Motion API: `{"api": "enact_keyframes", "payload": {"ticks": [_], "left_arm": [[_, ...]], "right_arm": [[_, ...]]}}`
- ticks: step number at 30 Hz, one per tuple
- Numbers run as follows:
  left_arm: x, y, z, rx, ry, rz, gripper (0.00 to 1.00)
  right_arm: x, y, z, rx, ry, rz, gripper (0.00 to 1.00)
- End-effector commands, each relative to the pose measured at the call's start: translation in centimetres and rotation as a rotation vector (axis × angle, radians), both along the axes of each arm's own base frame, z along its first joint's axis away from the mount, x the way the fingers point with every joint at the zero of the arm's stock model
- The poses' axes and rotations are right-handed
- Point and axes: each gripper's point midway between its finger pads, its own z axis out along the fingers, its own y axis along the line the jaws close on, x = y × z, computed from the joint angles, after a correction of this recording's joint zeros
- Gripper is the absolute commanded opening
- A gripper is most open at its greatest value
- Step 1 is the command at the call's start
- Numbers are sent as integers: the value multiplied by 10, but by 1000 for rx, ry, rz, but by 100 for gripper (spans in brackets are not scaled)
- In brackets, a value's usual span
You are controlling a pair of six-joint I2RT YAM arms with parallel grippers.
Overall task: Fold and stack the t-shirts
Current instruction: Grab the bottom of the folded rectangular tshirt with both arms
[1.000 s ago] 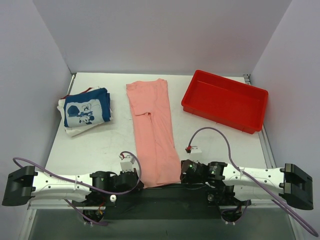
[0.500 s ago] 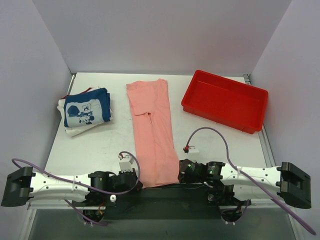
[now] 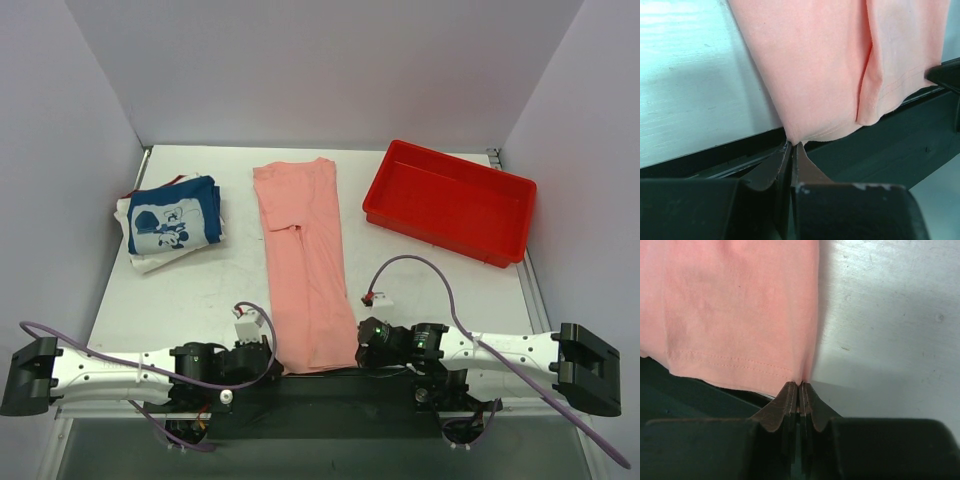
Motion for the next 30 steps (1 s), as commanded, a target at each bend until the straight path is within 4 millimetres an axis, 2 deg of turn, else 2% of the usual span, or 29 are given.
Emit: {"api": "enact_keyframes", "payload": {"ticks": [1,7,13,23,26,30], "left_arm": [[7,-3,13,-19,-36,20,0],[11,-6,24,-52,-57,27,0],[22,-8,43,-90,-116,58,0],[40,-10,63,-69,-209,75,0],[44,-12,68,-65,-229,64,0],[60,-13,70,-65,-240,76,0]], "right_arm": [[-2,-3,-2,-14,-3,16,0],[4,4,10,20,-31,13,0],[11,11,22,31,-66,16,0],[38,27,57,45,-164,15,0],[47,29,61,33,-178,11,0],[62,33,71,26,-200,6,0]]}}
